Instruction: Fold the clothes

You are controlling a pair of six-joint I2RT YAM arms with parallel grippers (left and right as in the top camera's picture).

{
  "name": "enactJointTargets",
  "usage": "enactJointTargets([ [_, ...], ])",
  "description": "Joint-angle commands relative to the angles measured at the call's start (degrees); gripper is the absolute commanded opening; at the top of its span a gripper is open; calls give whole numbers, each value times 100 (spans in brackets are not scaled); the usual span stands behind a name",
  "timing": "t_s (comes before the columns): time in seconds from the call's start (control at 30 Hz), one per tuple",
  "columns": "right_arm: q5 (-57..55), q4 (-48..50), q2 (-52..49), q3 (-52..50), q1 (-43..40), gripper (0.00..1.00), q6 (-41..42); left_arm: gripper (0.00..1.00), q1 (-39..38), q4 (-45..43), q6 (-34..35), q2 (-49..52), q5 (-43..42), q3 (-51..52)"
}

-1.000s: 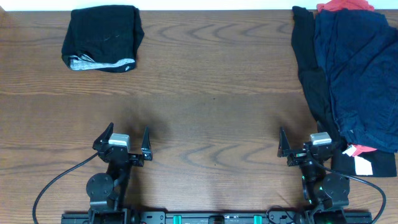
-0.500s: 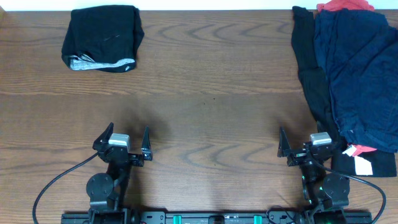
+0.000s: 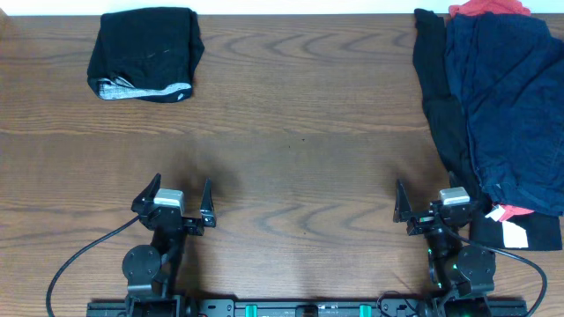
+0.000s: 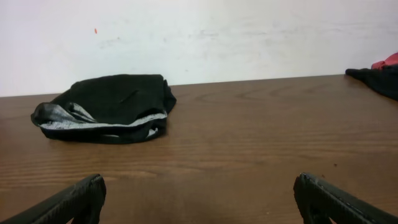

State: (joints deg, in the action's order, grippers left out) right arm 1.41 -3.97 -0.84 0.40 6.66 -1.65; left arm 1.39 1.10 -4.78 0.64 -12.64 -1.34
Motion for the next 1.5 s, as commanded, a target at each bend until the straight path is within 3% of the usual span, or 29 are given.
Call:
enactJointTargets([
  [0.0,-63,-26,35,-9,-70,99,87,98,-20,179,-35,-31,26,111],
  [0.43,-157,184,35,-9,-70,99,33,98,-17,157,-74,-31,33,111],
  [0.57,13,398,35,-9,-70,99,35,98,-20,-229,-96,-31,28,111],
  [0.77,345,608,28,273,-70,99,142,98,-20,-975,988,-28,24,-70],
  [0.93,356,90,-376,1281,-70,99,-35,98,-20,-981,1843,160,-199,-501],
  [1.2,354,-1095,-2411,3534,-70,99,-227,98,-20,-601,1486,1268,-468,-1867],
  [1.47,358,-2769,-4618,5954,-70,99,173,98,-22,1056,1327,3289,-623,-3842],
])
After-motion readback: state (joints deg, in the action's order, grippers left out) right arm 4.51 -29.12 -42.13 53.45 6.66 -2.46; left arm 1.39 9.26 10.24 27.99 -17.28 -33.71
